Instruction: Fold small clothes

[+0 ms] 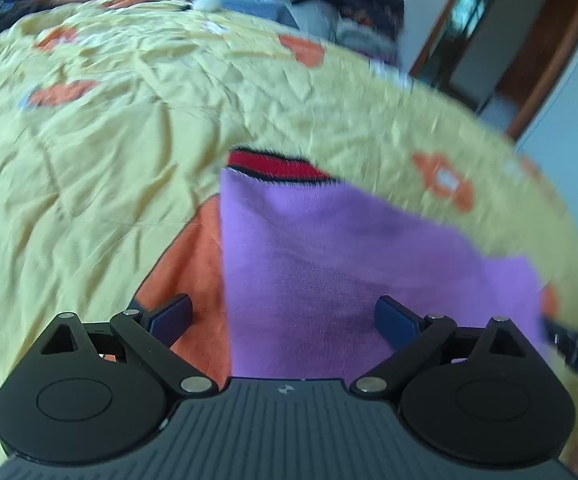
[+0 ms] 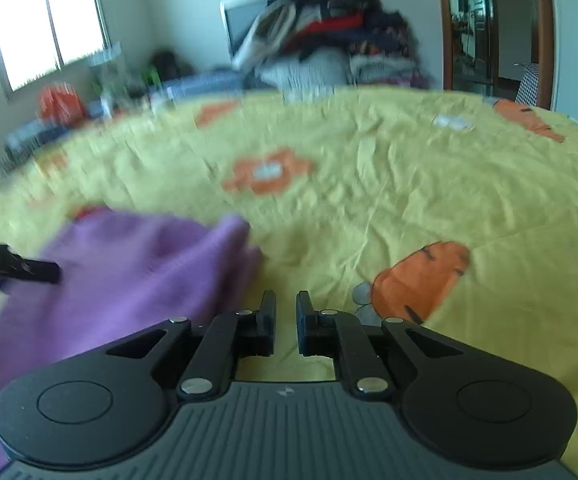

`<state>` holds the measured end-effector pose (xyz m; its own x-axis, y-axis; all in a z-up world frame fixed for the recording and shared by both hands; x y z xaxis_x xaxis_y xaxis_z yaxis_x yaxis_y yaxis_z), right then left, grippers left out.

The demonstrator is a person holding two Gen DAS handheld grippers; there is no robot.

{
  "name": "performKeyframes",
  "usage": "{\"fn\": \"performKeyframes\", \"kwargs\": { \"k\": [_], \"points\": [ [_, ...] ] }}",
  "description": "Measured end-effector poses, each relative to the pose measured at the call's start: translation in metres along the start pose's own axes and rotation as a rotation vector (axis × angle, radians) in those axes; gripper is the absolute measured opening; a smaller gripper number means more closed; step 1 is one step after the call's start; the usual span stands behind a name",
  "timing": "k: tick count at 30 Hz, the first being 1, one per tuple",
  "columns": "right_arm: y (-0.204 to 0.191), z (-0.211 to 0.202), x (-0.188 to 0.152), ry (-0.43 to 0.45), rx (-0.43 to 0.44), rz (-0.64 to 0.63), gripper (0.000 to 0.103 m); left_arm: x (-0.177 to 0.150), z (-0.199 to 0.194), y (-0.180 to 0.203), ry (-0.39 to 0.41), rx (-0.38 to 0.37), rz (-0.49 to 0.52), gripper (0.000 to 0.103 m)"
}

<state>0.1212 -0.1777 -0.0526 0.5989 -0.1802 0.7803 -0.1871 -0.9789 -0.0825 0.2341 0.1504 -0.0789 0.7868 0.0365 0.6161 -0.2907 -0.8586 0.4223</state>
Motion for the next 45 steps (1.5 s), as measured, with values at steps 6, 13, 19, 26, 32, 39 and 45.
{"fn": "performKeyframes", "kwargs": {
  "k": [6,13,19,26,32,39,45],
  "points": [
    [-0.047,-0.042,-0.008,0.042,0.296,-0.098,0.012,-0.021,-0.044,0.033,0.08,-0.174,0.093,0.103],
    [-0.049,0.007,-0.009,-0.025,0.139,-0.161,0.009,-0.04,0.008,0.051,-0.003,-0.053,0.256,0.103],
    [-0.063,-0.004,0.011,0.033,0.131,-0.176,0.011,-0.019,-0.002,0.045,0.028,-0.065,0.142,0.103],
    [-0.073,0.052,0.02,-0.041,0.033,-0.222,0.01,0.008,0.037,0.022,-0.044,0.033,0.121,0.103],
    [-0.08,0.053,0.024,-0.059,-0.013,-0.235,0.011,0.009,0.036,0.016,-0.053,0.075,0.107,0.103],
    [-0.095,0.034,0.024,-0.031,-0.081,-0.292,0.059,-0.006,-0.002,0.037,-0.001,0.03,0.116,0.103],
    [-0.107,0.019,0.02,-0.019,-0.075,-0.323,0.068,-0.035,-0.006,0.061,-0.005,0.046,0.181,0.103]
  ]
}}
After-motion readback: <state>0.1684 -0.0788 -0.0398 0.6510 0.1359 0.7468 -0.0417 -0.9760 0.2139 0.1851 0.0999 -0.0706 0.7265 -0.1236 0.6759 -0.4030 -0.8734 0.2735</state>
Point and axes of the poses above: each gripper's, at about its wrist camera, not at the fingertips, and z roughly the way its jaws point, y to its right, x to its top, the point moved 1 cm from there along z, roughly the way its jaws point, and after that the axes turned 11 degrees about -x, right-handed, at the moved point
